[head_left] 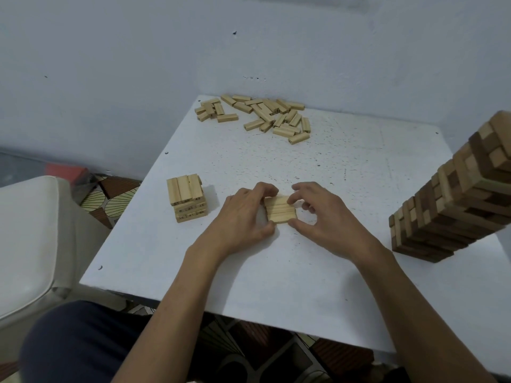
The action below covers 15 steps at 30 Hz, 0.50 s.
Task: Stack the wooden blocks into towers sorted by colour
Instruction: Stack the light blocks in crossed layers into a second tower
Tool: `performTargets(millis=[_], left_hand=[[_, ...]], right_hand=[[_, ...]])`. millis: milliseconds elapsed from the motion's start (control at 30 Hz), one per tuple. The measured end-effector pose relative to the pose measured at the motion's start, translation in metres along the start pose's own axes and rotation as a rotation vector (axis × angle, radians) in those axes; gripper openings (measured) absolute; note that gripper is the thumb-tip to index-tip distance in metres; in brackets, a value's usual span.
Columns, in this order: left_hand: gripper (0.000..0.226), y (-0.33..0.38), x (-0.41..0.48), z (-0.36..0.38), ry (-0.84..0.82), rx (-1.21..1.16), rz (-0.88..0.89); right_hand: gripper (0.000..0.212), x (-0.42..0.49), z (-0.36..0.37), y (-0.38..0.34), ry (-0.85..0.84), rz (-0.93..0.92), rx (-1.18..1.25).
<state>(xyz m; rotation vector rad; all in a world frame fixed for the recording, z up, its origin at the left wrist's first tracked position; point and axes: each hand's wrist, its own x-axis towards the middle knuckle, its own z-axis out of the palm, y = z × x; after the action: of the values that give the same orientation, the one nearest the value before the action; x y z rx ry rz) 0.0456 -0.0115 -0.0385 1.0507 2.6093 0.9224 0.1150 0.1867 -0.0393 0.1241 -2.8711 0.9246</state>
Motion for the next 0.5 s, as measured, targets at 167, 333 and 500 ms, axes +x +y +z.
performTargets(millis=[167,333,500], left_hand=[[0.058,-0.0028,-0.0016,0.0035,0.037,-0.038,0.001],[0.060,-0.0016,-0.0015,0.0027,0.020,-0.077,-0.002],[0.063,-0.0004,0.0001,0.0021,0.025,-0.057,-0.004]], right_hand=[[0.021,-0.0018,0.0057,-0.0016,0.022,-0.062,0.034],[0.021,-0.0014,0.0034,-0.0030,0.007,-0.016,0.042],[0.019,0.0018,0.0008,-0.0041,-0.057,-0.004,0.028]])
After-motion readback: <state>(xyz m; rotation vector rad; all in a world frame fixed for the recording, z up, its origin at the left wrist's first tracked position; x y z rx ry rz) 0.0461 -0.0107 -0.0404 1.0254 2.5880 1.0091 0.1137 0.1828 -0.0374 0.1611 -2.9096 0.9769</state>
